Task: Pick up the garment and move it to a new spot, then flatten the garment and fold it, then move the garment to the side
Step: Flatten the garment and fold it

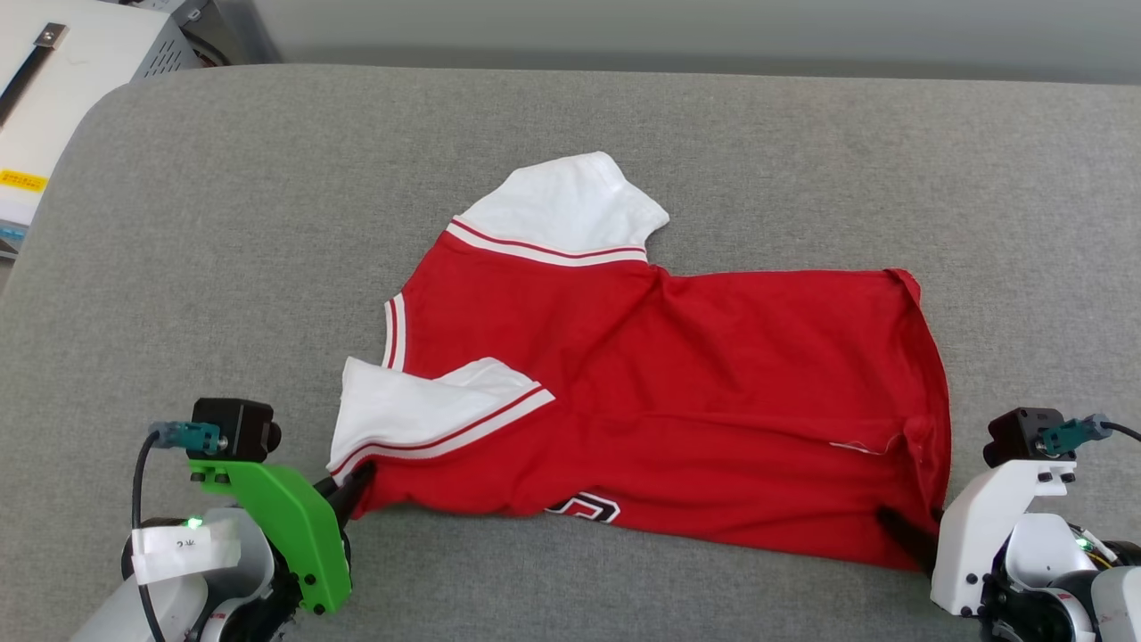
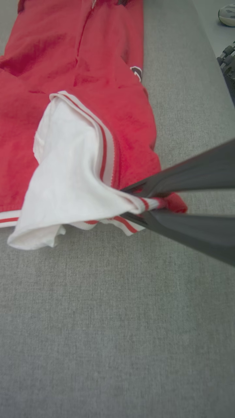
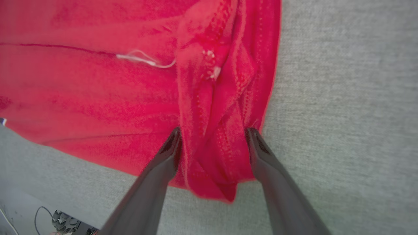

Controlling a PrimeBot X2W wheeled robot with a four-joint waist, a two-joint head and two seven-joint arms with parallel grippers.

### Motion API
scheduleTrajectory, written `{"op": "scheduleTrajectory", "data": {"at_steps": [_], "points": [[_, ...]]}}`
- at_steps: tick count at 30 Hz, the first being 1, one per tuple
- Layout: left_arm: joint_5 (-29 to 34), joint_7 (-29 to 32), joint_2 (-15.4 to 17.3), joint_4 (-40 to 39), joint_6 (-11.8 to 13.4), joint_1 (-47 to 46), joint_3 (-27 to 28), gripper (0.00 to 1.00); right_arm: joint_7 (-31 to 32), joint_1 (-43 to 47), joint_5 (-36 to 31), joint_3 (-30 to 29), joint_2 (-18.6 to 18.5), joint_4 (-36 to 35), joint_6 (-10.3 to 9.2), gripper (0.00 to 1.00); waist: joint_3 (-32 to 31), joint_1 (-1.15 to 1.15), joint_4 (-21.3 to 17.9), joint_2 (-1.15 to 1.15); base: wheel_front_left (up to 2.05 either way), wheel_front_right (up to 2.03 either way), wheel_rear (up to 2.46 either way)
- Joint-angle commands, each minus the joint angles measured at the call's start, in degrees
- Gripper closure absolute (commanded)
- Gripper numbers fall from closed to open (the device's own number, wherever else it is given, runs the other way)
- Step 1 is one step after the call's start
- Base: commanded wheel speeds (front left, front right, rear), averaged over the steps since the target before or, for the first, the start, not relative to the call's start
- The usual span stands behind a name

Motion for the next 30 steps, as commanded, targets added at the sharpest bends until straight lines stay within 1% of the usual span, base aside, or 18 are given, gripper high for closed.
{"op": "scheduleTrajectory", "data": {"at_steps": [1, 3, 5, 11, 16, 21, 23, 26, 30], "points": [[0.6, -0.8, 0.0, 0.2, -0.1, 0.5, 0.3, 1.00, 1.3, 1.0, 0.4, 1.8, 1.8, 3.0, -0.01, 1.00, -0.3, 0.00, 0.1, 0.00, 0.00, 0.00, 0.00], [1.1, -1.4, 0.2, 0.6, 0.2, 1.2, 0.2, 1.00, 0.9, 0.5, 0.7, 1.7, 1.7, 2.7, -0.01, 1.00, -1.7, 0.00, 0.0, 0.00, 0.00, 0.00, 0.00], [1.3, -1.8, 0.6, 0.6, 0.5, 2.2, 0.2, 1.00, 0.5, 0.1, 0.5, 1.7, 0.7, 1.5, -0.01, 1.00, -3.0, 0.00, -0.3, 0.00, 0.00, 0.00, 0.00], [1.1, -2.1, 1.9, -1.2, 1.9, 5.6, 0.5, 1.00, 1.4, 0.8, 1.1, 1.6, -1.5, -3.9, -0.01, 1.00, -7.7, 0.00, -0.4, 0.00, 0.00, 0.00, 0.00], [0.6, -1.8, 3.6, -3.9, 4.5, 9.7, 1.2, 1.00, 2.6, 4.5, 2.3, 1.5, -2.9, -7.9, -0.01, 1.00, -11.4, 0.00, -0.2, 0.00, 0.00, 0.00, 0.00], [-1.0, -1.0, 4.6, -5.8, 6.6, 14.7, 1.4, 1.00, 3.8, 9.6, 2.8, 0.3, -2.7, -10.6, -0.01, 1.00, -13.3, 0.00, 0.0, 0.00, 0.00, 0.00, 0.00], [-2.0, -0.7, 4.2, -5.6, 6.9, 16.5, 1.1, 1.00, 3.9, 11.7, 2.8, -0.5, -2.0, -11.1, -0.01, 1.00, -13.4, 0.00, 0.0, 0.00, 0.00, 0.00, 0.00], [-3.0, -0.2, 3.1, -3.3, 7.2, 17.9, 0.2, 1.00, 3.4, 14.4, 2.2, -1.8, -0.4, -10.6, -0.01, 1.00, -13.2, 0.00, 0.2, 0.00, 0.00, 0.00, 0.00], [-3.9, -1.3, 0.3, 0.7, 5.3, 16.7, -0.4, 1.00, 1.0, 15.9, 1.8, -3.2, 1.6, -8.3, -0.01, 1.00, -12.5, 0.00, 0.3, 0.00, 0.00, 0.00, 0.00]]}}
